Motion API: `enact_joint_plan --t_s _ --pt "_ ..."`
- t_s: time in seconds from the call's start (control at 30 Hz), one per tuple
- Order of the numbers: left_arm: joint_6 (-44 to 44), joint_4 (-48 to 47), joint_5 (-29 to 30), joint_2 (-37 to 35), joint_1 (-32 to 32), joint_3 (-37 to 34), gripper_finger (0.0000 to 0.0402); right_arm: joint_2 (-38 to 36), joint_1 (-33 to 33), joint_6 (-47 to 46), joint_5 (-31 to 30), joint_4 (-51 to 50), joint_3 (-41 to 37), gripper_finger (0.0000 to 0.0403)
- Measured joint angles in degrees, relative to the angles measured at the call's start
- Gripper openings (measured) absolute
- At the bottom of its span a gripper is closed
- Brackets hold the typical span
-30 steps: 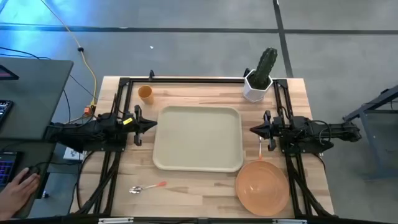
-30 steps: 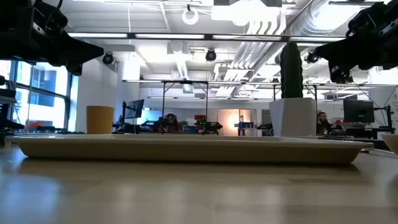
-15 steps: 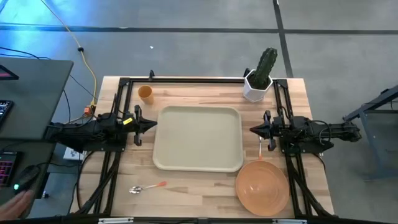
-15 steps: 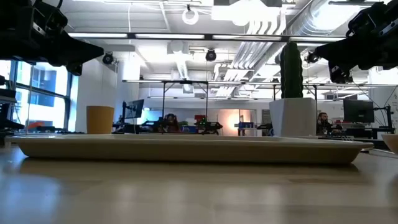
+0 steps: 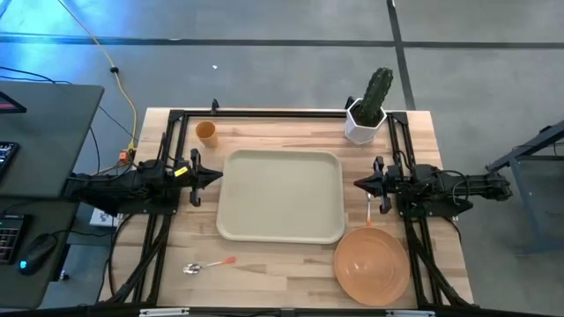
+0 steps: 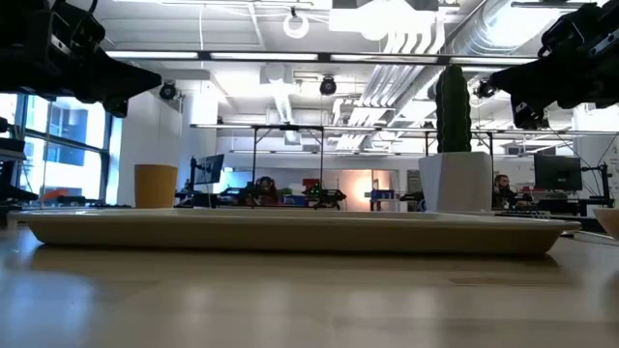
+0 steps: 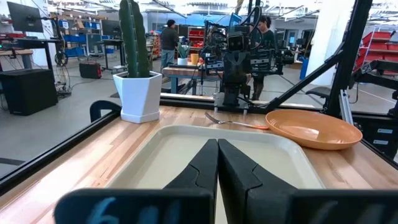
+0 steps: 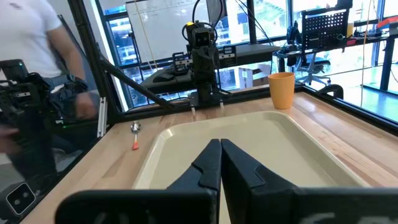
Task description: Pick and place plate/cup/fork/spoon on tray
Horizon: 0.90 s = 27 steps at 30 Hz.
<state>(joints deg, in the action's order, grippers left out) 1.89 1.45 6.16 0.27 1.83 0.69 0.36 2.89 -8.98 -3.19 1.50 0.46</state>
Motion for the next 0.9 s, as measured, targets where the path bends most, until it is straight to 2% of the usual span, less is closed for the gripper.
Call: enact_joint_plan --t_s 0.9 --pt "1.76 0.63 -0.01 -0.02 0.02 -0.01 0.0000 0.00 0.01 -0.01 0.00 0.00 0.01 0.0000"
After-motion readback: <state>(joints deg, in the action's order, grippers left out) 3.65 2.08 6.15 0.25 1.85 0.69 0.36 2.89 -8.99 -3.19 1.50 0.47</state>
